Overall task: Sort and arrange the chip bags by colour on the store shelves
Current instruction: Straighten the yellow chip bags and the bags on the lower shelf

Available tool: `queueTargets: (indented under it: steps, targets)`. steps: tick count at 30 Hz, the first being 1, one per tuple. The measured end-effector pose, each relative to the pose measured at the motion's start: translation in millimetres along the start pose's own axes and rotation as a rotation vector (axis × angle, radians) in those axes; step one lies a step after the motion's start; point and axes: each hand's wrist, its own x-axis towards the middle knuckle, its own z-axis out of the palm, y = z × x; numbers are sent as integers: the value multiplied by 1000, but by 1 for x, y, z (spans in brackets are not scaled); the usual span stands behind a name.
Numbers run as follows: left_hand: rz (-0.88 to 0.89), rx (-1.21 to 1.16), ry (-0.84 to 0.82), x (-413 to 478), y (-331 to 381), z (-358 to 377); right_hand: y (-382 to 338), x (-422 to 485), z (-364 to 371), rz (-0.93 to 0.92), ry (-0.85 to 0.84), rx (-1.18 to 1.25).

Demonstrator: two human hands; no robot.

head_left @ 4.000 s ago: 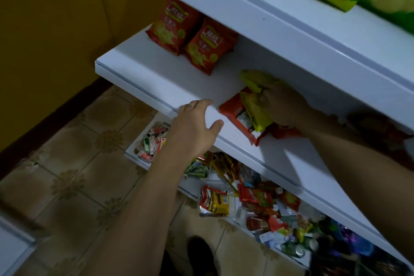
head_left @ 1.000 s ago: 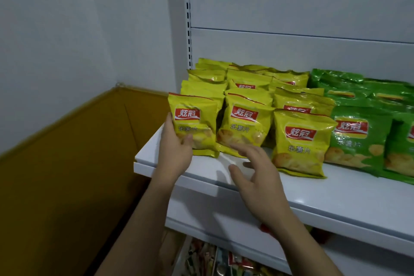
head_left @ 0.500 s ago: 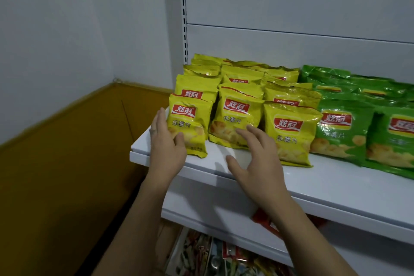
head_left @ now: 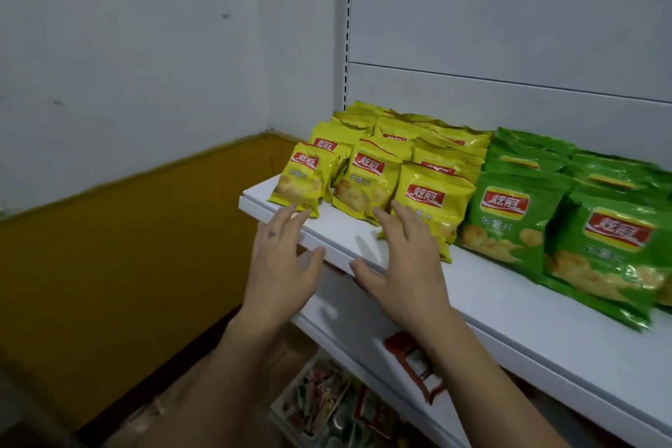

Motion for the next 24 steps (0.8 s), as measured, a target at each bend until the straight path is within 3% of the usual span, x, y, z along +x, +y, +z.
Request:
queueTargets:
  steps: [8,17,24]
  targets:
    - [-193,131,-71,-99,12,-22,-13,-79,16,-141,-266,239]
    - [-340,146,-323,-175,-2,-4,25,-149,54,110,-583,186]
    - [-320,-64,-430,-187,-20,31,61,-164,74,250,-684,-32]
